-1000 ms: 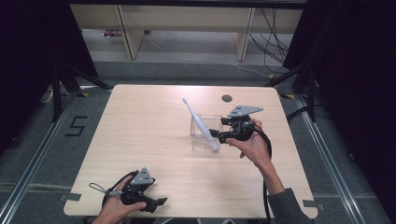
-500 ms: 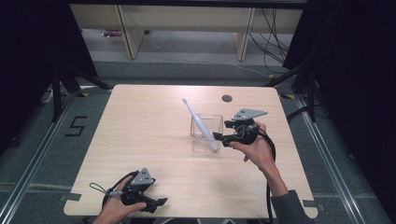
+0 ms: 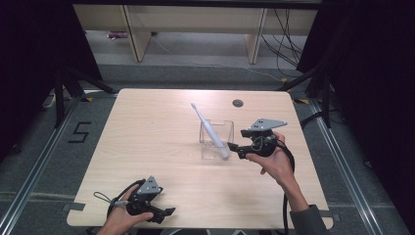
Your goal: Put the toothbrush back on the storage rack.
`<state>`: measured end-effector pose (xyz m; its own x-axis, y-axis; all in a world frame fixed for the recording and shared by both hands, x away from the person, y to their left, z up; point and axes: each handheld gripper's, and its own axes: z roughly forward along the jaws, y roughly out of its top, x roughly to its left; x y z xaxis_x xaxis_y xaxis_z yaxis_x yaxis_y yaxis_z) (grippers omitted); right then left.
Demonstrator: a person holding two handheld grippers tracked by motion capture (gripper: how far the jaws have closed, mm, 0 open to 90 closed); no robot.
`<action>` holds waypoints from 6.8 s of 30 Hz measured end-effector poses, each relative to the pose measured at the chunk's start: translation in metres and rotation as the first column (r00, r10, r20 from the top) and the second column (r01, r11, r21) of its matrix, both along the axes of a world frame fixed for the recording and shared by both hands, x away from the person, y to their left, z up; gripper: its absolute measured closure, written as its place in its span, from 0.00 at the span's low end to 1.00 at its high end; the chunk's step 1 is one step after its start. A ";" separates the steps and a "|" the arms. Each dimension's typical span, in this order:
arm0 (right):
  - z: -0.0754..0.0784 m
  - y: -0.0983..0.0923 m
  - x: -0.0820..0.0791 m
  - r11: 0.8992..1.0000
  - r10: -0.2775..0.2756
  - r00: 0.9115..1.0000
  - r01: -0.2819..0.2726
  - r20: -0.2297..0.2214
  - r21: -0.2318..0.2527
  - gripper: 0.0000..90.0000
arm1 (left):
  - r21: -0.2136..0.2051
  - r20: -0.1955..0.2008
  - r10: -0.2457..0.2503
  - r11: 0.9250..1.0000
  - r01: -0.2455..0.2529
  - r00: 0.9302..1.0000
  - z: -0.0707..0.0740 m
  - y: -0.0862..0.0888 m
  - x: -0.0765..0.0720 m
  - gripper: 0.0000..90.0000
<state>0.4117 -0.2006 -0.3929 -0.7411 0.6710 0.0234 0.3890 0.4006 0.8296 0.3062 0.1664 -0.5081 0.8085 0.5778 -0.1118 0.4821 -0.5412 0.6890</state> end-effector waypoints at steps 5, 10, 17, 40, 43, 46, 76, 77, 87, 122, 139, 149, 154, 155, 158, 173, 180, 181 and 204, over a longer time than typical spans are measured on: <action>-0.003 -0.005 -0.004 1.000 0.001 1.000 -0.001 -0.010 0.017 0.33 | 0.007 -0.003 -0.002 1.000 0.002 1.000 0.000 0.000 0.000 0.17; -0.007 -0.010 -0.006 1.000 -0.010 1.000 0.010 -0.016 0.009 0.32 | -0.007 0.000 -0.005 1.000 0.005 1.000 0.001 0.000 -0.001 0.17; -0.010 -0.013 -0.009 0.999 -0.020 0.999 0.020 -0.037 0.024 0.29 | -0.009 0.000 0.008 1.000 -0.008 1.000 0.000 -0.001 -0.001 0.17; -0.031 -0.020 -0.034 0.999 -0.022 0.999 0.023 -0.050 0.026 0.26 | -0.007 -0.004 0.002 1.000 -0.002 1.000 0.000 -0.001 0.000 0.17; -0.035 -0.020 -0.040 0.998 -0.026 0.995 0.031 -0.094 0.055 0.26 | -0.005 -0.007 0.001 1.000 -0.002 1.000 0.000 -0.001 0.000 0.17; -0.042 -0.022 -0.044 0.999 -0.021 0.996 0.025 -0.081 0.039 0.26 | -0.015 -0.007 0.009 1.000 -0.009 1.000 -0.001 -0.001 -0.001 0.17; -0.069 -0.014 -0.062 0.999 0.015 0.992 -0.010 -0.127 0.035 0.21 | -0.010 0.002 0.012 1.000 -0.011 1.000 0.000 -0.001 -0.001 0.17; -0.069 -0.014 -0.062 0.999 0.015 0.992 -0.010 -0.127 0.035 0.21 | -0.013 0.000 0.012 1.000 -0.012 1.000 0.000 -0.001 -0.001 0.17; -0.072 -0.018 -0.068 0.999 0.013 0.994 -0.009 -0.113 0.032 0.20 | 0.005 0.005 0.002 1.000 -0.002 1.000 0.000 0.000 0.000 0.17; -0.082 -0.033 -0.097 1.000 0.028 0.994 -0.027 -0.103 0.013 0.20 | -0.017 -0.001 0.007 1.000 -0.007 1.000 -0.001 -0.001 -0.001 0.17; -0.087 -0.035 -0.110 0.999 0.035 0.991 -0.038 -0.128 -0.025 0.19 | 0.002 0.003 0.005 1.000 -0.005 1.000 0.000 0.000 0.000 0.17; -0.092 -0.039 -0.117 0.998 0.013 0.987 -0.021 -0.161 -0.053 0.19 | -0.011 0.000 0.007 1.000 -0.007 1.000 0.000 -0.001 -0.001 0.17; -0.093 -0.043 -0.119 0.997 0.017 0.991 -0.026 -0.131 -0.071 0.19 | -0.011 0.000 0.008 1.000 -0.008 1.000 0.000 -0.001 -0.001 0.17; -0.093 -0.043 -0.119 0.997 0.017 0.991 -0.026 -0.131 -0.071 0.19 | -0.011 0.000 0.008 1.000 -0.008 1.000 0.000 -0.001 -0.001 0.17; -0.094 -0.045 -0.121 0.997 0.009 0.991 -0.019 -0.132 -0.075 0.19 | 0.008 0.008 0.002 1.000 -0.002 1.000 0.000 0.000 0.000 0.17; -0.102 -0.054 -0.130 0.994 -0.022 0.988 0.005 -0.152 -0.112 0.18 | 0.002 0.005 -0.003 1.000 0.003 1.000 0.001 0.000 -0.001 0.16; -0.102 -0.057 -0.133 0.993 -0.010 0.987 -0.008 -0.159 -0.116 0.18 | 0.006 0.008 0.002 1.000 -0.002 1.000 0.000 0.000 0.000 0.17; -0.102 -0.057 -0.133 0.993 -0.010 0.987 -0.008 -0.159 -0.116 0.18 | 0.006 0.008 0.002 1.000 -0.002 1.000 0.000 0.000 0.000 0.17; -0.101 -0.062 -0.139 0.990 -0.022 0.991 0.003 -0.133 -0.144 0.18 | 0.010 0.010 0.004 1.000 -0.004 1.000 0.000 0.000 0.000 0.17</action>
<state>0.2726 -0.2623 -0.4943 -0.7294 0.6836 0.0247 0.4981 0.5059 0.7043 0.3058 0.1663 -0.5079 0.8072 0.5822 -0.0976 0.4772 -0.5462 0.6884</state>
